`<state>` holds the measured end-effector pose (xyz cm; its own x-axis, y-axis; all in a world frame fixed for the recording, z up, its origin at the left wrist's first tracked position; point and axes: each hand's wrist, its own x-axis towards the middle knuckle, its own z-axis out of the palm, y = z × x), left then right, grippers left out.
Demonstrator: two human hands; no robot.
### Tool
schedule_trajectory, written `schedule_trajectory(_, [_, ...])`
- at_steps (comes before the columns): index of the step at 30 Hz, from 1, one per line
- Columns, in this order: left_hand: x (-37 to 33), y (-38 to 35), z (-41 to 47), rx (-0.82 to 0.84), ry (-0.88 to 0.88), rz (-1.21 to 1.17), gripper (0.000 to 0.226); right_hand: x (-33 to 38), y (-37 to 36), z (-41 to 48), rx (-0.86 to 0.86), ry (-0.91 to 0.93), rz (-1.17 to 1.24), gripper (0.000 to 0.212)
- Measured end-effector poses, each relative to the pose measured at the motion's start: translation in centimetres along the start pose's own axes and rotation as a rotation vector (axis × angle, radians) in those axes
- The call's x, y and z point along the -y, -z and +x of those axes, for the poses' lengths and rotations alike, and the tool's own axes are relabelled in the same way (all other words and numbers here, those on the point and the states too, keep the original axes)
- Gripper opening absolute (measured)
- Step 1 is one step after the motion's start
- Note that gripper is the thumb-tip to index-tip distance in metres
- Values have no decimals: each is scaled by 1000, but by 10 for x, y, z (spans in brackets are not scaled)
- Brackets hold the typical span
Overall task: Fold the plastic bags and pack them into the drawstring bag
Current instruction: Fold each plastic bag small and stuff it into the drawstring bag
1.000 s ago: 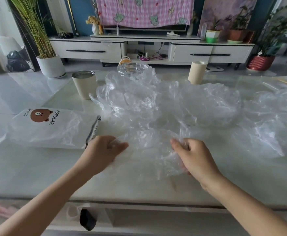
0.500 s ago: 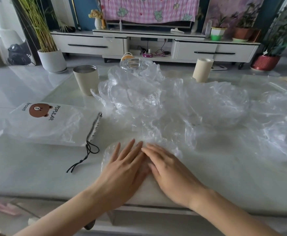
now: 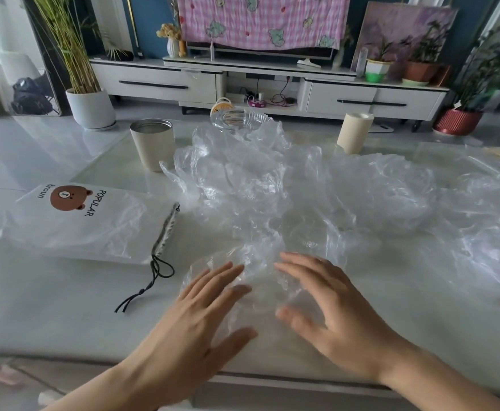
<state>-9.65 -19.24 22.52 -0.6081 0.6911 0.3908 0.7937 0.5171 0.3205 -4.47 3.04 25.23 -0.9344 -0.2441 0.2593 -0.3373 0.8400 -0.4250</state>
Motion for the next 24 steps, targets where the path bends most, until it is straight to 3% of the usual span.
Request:
schedule_trajectory(4, [-1,6,-7,-2,-58,-3,39,7,0,-11,230,40,-41,53])
schedule_trajectory(6, [3,3,-7,25,-72,23,41,4,-12,-12,139,101,-152,32])
schedule_trajectory(10, [6,0,-8,17,-35,0,47,2,-24,1,-64,115,-98,11])
schedule_trajectory(13, [7,-1,-6,-95,35,-70,36,9,-15,4,-113,-68,193,22])
schedule_trajectory(15, [10,0,-5,-163,53,-122,26,11,-7,3,-35,-118,337,35])
schedule_trajectory(18, [13,5,-6,-191,49,-145,27,11,-2,-3,181,-101,126,45])
schedule_trajectory(20, [12,9,-7,-196,39,-147,28,10,-3,-7,133,-48,73,27])
schedule_trajectory(22, [10,9,-10,-215,42,-154,32,13,3,-8,80,-116,208,5])
schedule_trajectory(24, [6,8,-11,-224,102,-149,42,12,5,-5,65,-211,361,14])
